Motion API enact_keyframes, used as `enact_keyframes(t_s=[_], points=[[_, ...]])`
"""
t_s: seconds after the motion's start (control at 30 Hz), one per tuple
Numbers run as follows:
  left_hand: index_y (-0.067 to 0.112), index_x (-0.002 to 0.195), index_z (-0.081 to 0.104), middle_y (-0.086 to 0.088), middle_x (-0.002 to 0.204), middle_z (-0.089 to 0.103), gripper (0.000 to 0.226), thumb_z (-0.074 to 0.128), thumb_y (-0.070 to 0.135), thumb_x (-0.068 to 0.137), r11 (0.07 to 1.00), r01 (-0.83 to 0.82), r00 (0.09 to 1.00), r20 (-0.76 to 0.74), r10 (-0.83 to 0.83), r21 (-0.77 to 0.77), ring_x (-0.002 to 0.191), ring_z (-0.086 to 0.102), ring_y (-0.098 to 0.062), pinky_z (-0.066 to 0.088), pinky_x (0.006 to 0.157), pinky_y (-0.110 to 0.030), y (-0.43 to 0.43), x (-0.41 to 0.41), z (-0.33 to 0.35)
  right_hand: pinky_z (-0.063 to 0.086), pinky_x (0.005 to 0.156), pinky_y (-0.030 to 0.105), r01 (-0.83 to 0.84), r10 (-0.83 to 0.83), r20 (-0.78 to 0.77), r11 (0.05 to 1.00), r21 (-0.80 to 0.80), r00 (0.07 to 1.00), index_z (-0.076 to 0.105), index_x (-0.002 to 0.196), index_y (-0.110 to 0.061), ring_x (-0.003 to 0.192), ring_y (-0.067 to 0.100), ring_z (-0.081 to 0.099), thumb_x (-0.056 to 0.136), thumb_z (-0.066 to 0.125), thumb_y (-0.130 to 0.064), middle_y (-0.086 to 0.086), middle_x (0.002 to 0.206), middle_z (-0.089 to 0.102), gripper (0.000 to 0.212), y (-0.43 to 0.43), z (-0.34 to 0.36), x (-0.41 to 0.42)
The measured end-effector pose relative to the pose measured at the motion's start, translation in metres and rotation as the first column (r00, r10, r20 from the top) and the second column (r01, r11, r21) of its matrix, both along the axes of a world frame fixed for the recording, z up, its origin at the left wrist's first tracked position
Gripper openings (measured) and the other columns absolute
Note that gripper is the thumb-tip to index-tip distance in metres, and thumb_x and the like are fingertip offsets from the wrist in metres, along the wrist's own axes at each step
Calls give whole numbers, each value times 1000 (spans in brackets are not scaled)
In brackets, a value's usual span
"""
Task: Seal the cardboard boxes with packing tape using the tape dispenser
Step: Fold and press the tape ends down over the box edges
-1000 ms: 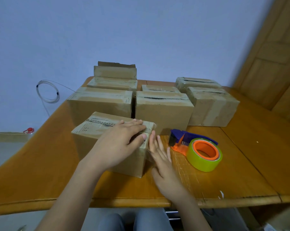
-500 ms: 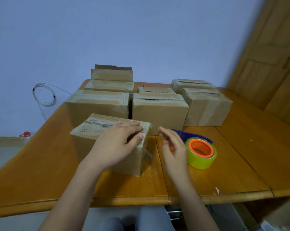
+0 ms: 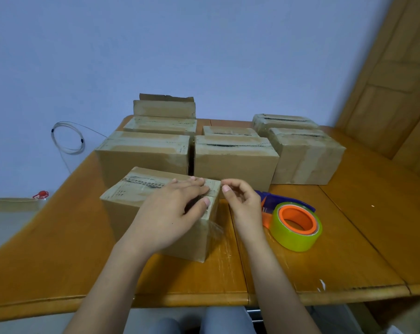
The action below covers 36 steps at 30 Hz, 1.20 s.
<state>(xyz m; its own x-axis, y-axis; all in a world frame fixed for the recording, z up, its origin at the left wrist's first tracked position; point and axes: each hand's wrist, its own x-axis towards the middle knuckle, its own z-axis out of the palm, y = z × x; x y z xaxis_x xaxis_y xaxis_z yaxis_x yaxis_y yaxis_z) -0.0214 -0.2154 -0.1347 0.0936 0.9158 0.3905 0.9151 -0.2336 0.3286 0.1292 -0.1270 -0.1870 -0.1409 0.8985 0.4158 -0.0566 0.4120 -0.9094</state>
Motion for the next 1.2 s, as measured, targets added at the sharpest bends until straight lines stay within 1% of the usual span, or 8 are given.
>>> enact_keyframes(t_s=[0.1, 0.2, 0.5, 0.7, 0.8, 0.9, 1.03, 1.2], points=[[31, 136, 52, 14, 145, 46, 73, 15, 62, 82, 1000, -1, 1000, -4, 1, 2, 130, 27, 11, 12, 109, -15, 0, 0, -1, 47, 74, 12, -21, 19, -31, 999, -35, 999, 67, 95, -18, 86, -4, 61, 89, 62, -7, -5, 93, 68, 13, 1, 2, 0], [30, 137, 52, 12, 145, 46, 73, 15, 62, 82, 1000, -3, 1000, -5, 3, 5, 135, 32, 4, 13, 109, -16, 0, 1, -1, 48, 75, 13, -54, 52, -35, 997, -57, 998, 67, 93, -18, 87, -2, 62, 89, 63, -8, -5, 92, 68, 12, 3, 0, 0], [31, 137, 51, 13, 145, 45, 75, 13, 63, 81, 1000, -16, 1000, 0, 16, -5, 135, 32, 4, 13, 110, -17, -2, 3, 1, 51, 76, 18, 40, -40, -44, 999, -9, 998, 72, 87, -16, 85, 8, 65, 86, 66, -7, 0, 86, 71, 11, 4, -2, -1], [31, 136, 53, 14, 144, 47, 76, 13, 63, 80, 1000, -30, 1000, -8, 30, -1, 135, 34, 3, 15, 110, -17, -2, 3, 1, 48, 75, 15, 133, -129, -33, 978, 163, 991, 70, 82, -23, 85, 4, 63, 85, 66, -1, -6, 86, 69, 23, -4, -2, -5], [30, 136, 53, 13, 144, 47, 76, 13, 63, 80, 1000, -26, 1000, -8, 26, -6, 135, 34, 2, 15, 110, -18, -3, 3, 1, 49, 79, 18, 158, -161, -6, 960, 229, 987, 73, 90, -14, 92, 7, 63, 85, 66, -1, -3, 92, 68, 15, -4, -7, -5], [28, 135, 54, 11, 144, 48, 76, 14, 63, 81, 1000, -18, 1000, -9, 18, -1, 136, 35, 0, 17, 110, -20, -3, 3, 1, 50, 87, 21, 159, -184, 60, 943, 293, 981, 72, 103, -9, 102, 8, 61, 87, 64, -4, -3, 102, 66, 19, -6, -15, -3], [27, 135, 55, 10, 143, 49, 77, 14, 63, 80, 1000, -16, 1000, -16, 17, 2, 135, 36, -1, 18, 109, -20, -2, 4, 2, 47, 93, 21, 130, -197, 132, 908, 399, 971, 68, 114, -8, 109, 11, 56, 85, 55, -9, 1, 111, 61, 31, -9, -23, -1], [28, 135, 54, 11, 143, 49, 77, 14, 64, 80, 1000, -24, 1000, -17, 24, -8, 135, 36, 0, 19, 109, -19, -2, 3, 2, 44, 93, 20, 122, -219, 149, 866, 485, 964, 67, 113, -12, 110, 13, 53, 81, 48, -9, 2, 113, 61, 38, -12, -22, 1]])
